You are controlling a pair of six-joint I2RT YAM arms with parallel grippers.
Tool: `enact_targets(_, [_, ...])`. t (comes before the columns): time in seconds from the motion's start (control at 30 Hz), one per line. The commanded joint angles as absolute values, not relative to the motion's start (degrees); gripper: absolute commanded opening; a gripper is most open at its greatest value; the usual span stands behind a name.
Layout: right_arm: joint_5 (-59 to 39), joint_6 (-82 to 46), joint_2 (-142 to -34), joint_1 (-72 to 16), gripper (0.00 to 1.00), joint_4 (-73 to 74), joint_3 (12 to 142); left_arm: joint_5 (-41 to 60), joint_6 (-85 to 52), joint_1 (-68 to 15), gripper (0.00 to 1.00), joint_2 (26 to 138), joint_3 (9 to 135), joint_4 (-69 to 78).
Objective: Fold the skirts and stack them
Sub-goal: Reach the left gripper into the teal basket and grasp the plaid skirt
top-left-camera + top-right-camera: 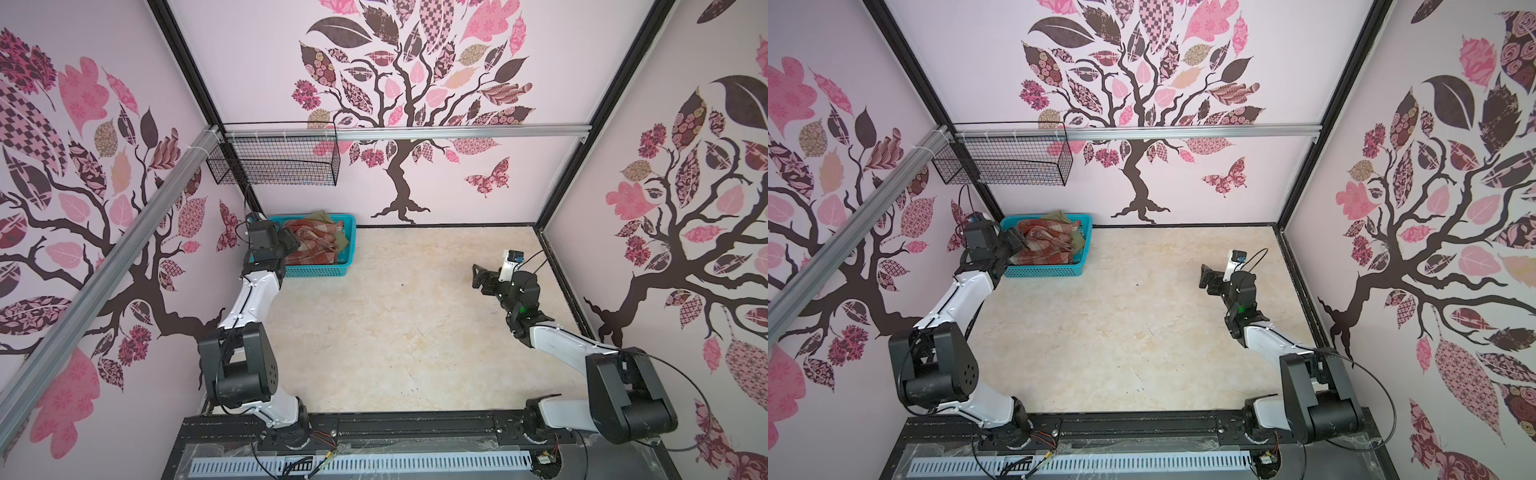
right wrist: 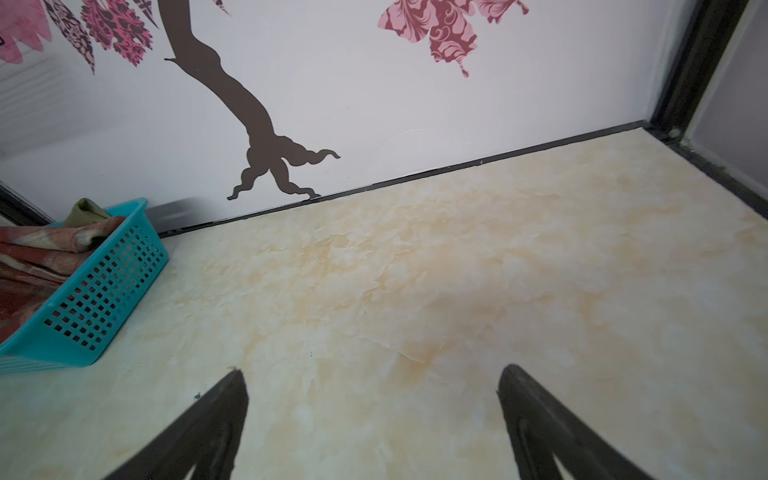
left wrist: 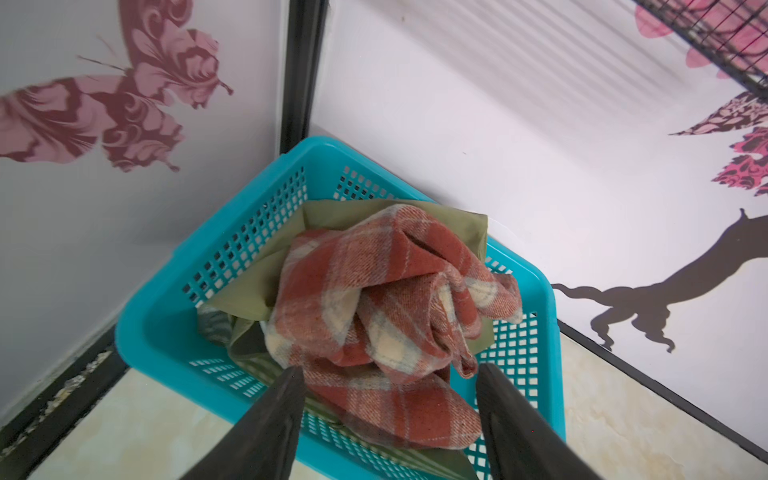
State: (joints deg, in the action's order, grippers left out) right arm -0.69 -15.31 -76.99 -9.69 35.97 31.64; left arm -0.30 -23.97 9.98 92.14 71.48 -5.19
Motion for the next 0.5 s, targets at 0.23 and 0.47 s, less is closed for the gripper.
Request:
enact_targets(0.23, [-4.1,-17.4,-79.6,-10.8,0.96,32.8,35.8,7.1,-22.5,10.0,0.67,104.8,84.0,-15.0])
enact_targets(0.47, [-2.6,-18.5,-80.4,-10.8,0.96,32.8,36.5,7.7,-21.4,9.9,0.63,111.0,90.1,-18.3])
